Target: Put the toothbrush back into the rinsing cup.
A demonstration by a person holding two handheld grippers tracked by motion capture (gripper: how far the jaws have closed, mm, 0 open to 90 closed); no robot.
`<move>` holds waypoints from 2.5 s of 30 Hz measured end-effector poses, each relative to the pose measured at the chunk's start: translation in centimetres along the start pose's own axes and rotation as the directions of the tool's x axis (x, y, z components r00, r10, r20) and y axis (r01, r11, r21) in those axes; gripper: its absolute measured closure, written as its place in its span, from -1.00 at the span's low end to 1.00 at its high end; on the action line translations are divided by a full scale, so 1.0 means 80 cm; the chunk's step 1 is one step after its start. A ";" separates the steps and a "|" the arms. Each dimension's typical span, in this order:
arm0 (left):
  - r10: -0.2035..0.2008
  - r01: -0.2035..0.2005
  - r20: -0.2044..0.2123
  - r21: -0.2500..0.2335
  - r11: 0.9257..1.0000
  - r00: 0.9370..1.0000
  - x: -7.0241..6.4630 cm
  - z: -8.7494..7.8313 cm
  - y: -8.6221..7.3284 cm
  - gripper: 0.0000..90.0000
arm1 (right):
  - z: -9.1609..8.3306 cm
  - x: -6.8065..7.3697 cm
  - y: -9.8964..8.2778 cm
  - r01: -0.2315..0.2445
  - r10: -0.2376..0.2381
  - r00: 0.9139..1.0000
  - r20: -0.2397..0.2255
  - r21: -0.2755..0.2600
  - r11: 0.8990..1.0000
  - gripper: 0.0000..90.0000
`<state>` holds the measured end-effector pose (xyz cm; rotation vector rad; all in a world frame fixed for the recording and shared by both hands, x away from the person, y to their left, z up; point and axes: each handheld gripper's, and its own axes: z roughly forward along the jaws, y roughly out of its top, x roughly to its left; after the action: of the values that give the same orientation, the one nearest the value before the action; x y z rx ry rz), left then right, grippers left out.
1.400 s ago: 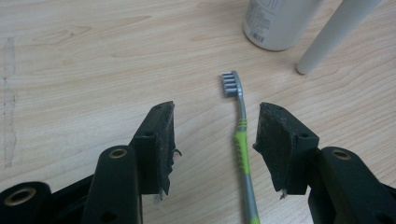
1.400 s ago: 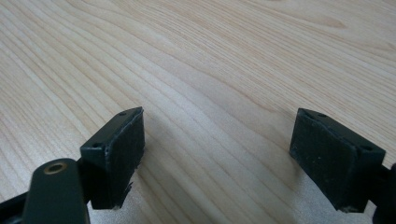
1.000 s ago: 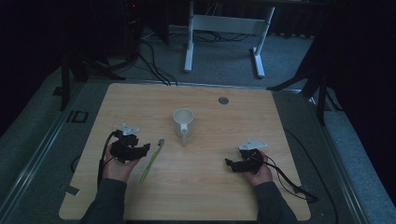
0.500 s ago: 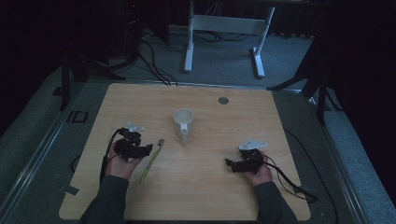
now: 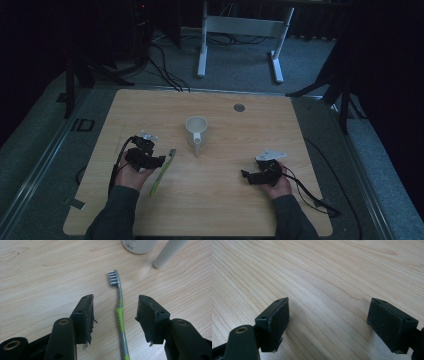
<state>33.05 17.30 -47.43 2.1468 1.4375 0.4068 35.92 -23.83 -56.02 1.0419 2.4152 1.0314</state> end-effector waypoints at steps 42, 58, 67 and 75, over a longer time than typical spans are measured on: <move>0.014 -0.040 0.103 0.257 0.966 0.995 0.004 0.023 0.029 0.39 | 0.000 0.000 0.000 0.000 0.000 1.000 0.000 0.001 1.000 -0.61; 0.002 -0.038 0.111 0.329 0.943 0.994 0.007 0.035 0.035 0.39 | 0.000 0.000 0.000 -0.001 0.001 1.000 0.000 0.001 1.000 -0.61; 0.004 -0.043 0.109 0.354 0.934 0.994 0.005 0.043 0.037 0.40 | 0.000 0.000 0.000 -0.001 0.001 1.000 0.000 0.002 1.000 -0.61; 0.010 -0.050 0.111 0.369 0.928 0.994 0.001 0.049 0.038 0.40 | 0.000 0.000 0.000 0.000 0.000 1.000 0.000 0.001 1.000 -0.61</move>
<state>37.41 15.47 -48.89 2.4461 1.5173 0.0247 35.91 -23.83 -56.01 1.0429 2.4160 1.0301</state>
